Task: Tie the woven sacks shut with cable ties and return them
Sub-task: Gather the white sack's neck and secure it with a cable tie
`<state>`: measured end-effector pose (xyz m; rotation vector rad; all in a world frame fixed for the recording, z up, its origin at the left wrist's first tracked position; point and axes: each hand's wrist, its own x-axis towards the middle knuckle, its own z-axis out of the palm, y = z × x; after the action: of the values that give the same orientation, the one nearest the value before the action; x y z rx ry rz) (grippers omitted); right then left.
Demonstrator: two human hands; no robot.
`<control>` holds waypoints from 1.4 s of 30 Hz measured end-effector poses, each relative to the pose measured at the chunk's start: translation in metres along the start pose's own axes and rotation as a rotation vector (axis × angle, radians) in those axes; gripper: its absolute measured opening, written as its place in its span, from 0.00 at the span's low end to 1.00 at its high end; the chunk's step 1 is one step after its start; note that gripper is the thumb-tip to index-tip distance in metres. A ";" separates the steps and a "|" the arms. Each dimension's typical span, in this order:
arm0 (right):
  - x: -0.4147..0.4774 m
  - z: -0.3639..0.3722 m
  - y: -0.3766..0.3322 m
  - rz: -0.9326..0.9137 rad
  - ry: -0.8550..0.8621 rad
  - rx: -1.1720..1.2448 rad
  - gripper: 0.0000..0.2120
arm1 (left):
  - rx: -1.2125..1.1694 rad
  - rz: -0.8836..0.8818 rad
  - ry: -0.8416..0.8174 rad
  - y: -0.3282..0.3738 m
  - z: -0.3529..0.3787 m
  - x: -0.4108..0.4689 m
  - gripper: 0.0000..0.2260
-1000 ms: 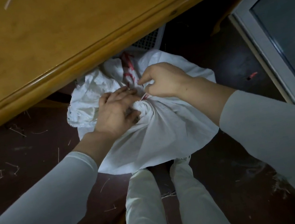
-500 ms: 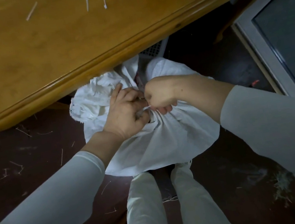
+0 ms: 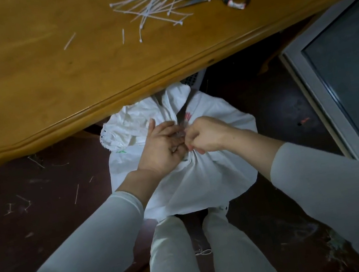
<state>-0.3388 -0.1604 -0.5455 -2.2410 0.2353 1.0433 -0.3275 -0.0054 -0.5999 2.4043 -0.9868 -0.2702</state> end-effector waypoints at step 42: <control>0.048 0.056 0.006 -0.055 0.299 0.313 0.16 | -1.096 -1.524 0.587 0.025 0.013 -0.006 0.12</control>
<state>-0.3441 -0.1249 -0.6104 -2.0930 0.4308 0.5915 -0.3513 -0.0211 -0.5971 1.4727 1.1253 -0.4021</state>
